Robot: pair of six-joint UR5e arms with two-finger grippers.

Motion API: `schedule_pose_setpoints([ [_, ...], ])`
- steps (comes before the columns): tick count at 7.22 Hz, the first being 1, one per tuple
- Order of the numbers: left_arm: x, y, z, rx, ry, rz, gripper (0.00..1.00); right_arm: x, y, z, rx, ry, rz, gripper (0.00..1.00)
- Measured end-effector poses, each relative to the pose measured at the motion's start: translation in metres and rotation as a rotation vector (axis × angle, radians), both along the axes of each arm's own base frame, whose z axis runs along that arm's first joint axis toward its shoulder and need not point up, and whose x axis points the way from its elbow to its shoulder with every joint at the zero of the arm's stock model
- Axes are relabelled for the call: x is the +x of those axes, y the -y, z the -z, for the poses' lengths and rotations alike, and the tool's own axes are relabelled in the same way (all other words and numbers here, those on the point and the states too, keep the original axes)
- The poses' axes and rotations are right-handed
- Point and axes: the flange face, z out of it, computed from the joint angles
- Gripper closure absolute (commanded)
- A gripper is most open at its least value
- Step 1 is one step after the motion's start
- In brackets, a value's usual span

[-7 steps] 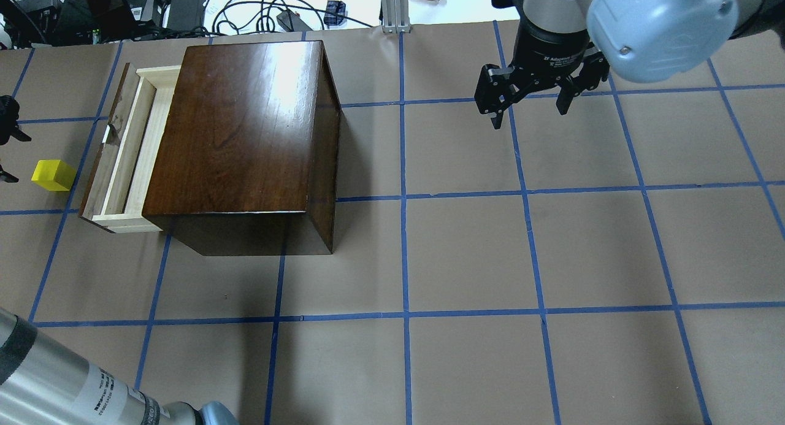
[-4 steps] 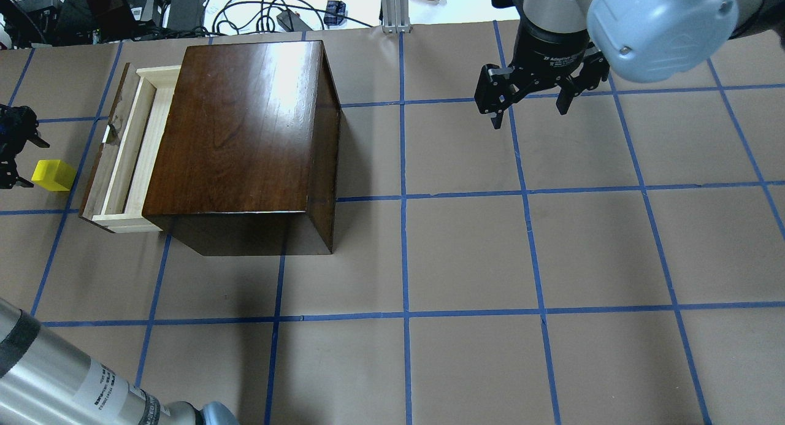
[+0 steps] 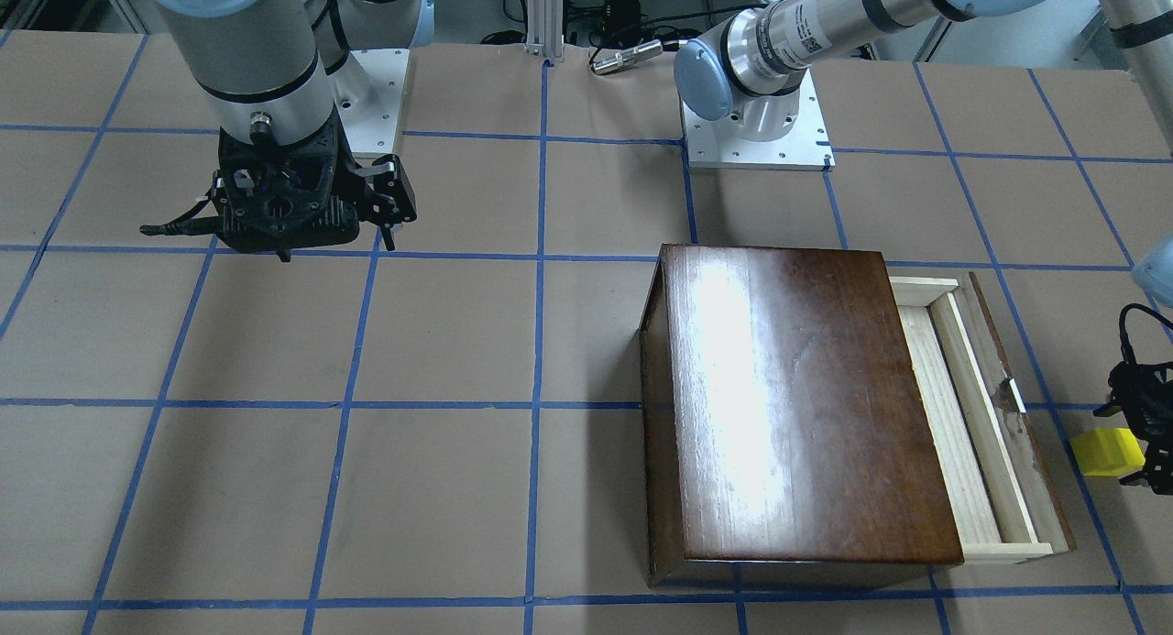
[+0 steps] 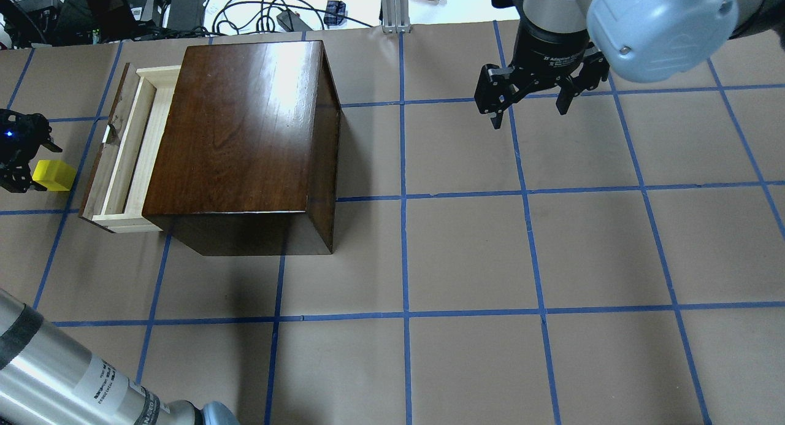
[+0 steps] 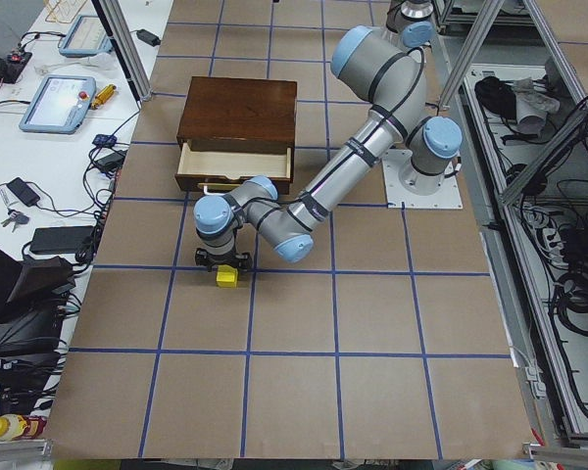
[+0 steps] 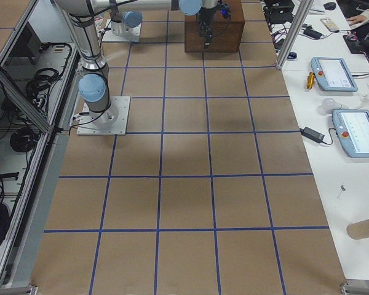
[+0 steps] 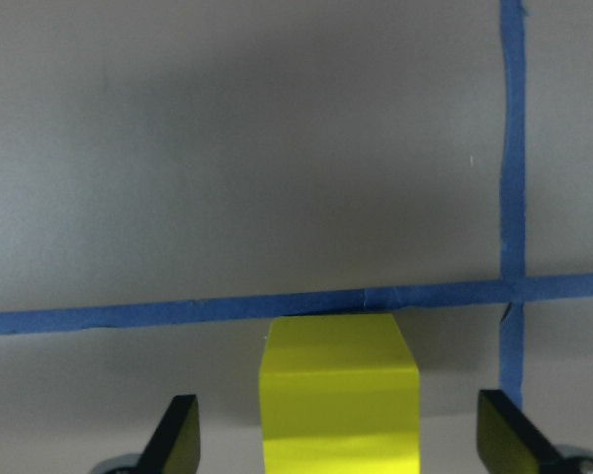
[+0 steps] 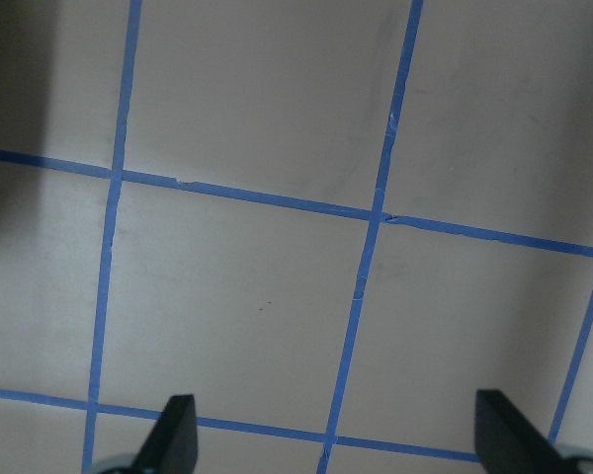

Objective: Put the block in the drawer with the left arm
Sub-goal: 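Close the left gripper on the yellow cube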

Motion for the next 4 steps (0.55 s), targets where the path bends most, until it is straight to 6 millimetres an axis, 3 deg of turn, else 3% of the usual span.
schedule_pose_setpoints([
  [4, 0.001, -0.001, 0.02, 0.018, -0.015, 0.005, 0.0, 0.0, 0.0, 0.0, 0.0, 0.0, 0.0, 0.0],
])
